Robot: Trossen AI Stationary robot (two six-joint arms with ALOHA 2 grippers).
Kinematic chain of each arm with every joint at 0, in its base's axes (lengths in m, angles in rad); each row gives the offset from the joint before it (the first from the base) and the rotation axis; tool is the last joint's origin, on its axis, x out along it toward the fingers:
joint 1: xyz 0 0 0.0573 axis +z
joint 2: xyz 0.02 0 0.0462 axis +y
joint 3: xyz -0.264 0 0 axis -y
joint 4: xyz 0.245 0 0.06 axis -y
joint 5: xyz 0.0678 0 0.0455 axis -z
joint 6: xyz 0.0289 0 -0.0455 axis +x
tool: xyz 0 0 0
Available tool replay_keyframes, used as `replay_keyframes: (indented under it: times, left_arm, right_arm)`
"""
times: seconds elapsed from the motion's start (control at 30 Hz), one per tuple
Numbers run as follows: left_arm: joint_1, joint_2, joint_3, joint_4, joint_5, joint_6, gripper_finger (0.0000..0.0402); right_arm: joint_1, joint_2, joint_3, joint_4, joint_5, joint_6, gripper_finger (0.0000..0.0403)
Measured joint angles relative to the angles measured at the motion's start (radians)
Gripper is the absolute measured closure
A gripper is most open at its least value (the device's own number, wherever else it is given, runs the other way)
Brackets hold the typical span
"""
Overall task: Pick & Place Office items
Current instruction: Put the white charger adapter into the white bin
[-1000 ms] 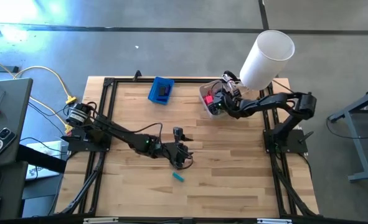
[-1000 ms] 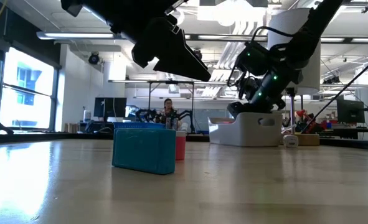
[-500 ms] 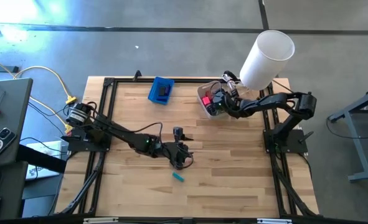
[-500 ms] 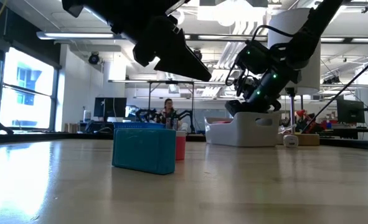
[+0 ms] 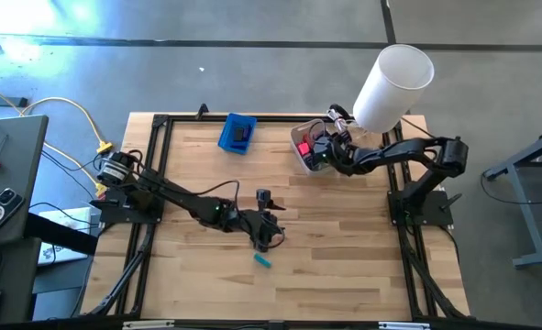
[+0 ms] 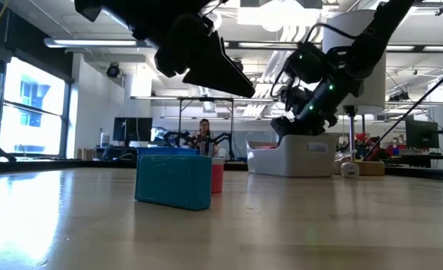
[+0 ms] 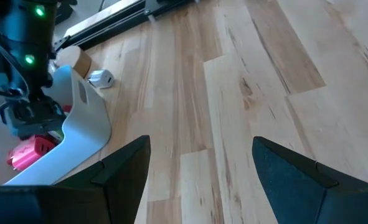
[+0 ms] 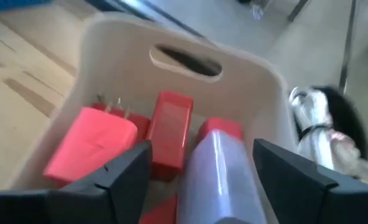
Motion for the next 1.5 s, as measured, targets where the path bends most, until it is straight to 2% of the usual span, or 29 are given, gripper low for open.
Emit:
replay_keyframes:
  times: [0.3, 0.53, 0.8, 0.93, 1.0, 1.2, 1.5]
  left_arm:
    - [0.0, 0.0, 0.0, -0.029, -0.001, -0.022, 0.0129]
    - [-0.004, 0.0, 0.0, -0.04, -0.002, -0.052, 0.0129]
    - [-0.008, 0.0, 0.0, -0.047, -0.002, -0.052, 0.0129]
    - [-0.007, 0.0, 0.0, -0.047, -0.004, -0.052, 0.0129]
    - [-0.008, 0.0, 0.0, -0.047, -0.004, -0.052, 0.0129]
    - [-0.008, 0.0, 0.0, -0.047, -0.004, -0.056, 0.0129]
    - [-0.007, 0.0, 0.0, -0.047, -0.004, -0.098, 0.0129]
  right_arm:
    - [0.099, -0.147, 0.0, -0.048, 0.025, -0.037, 0.0141]
    - [0.215, -0.293, 0.0, -0.302, -0.039, -0.061, 0.0141]
    - [0.335, -0.459, 0.0, -0.631, -0.17, 0.193, 0.0141]
    - [0.353, -0.511, 0.001, -0.801, -0.295, 0.417, 0.0141]
    - [0.351, -0.518, 0.001, -0.879, -0.319, 0.531, 0.0141]
    - [0.343, -0.502, 0.001, -1.054, -0.299, 0.734, 0.0141]
    - [0.261, -0.477, 0.001, -1.069, -0.16, 0.914, 0.0141]
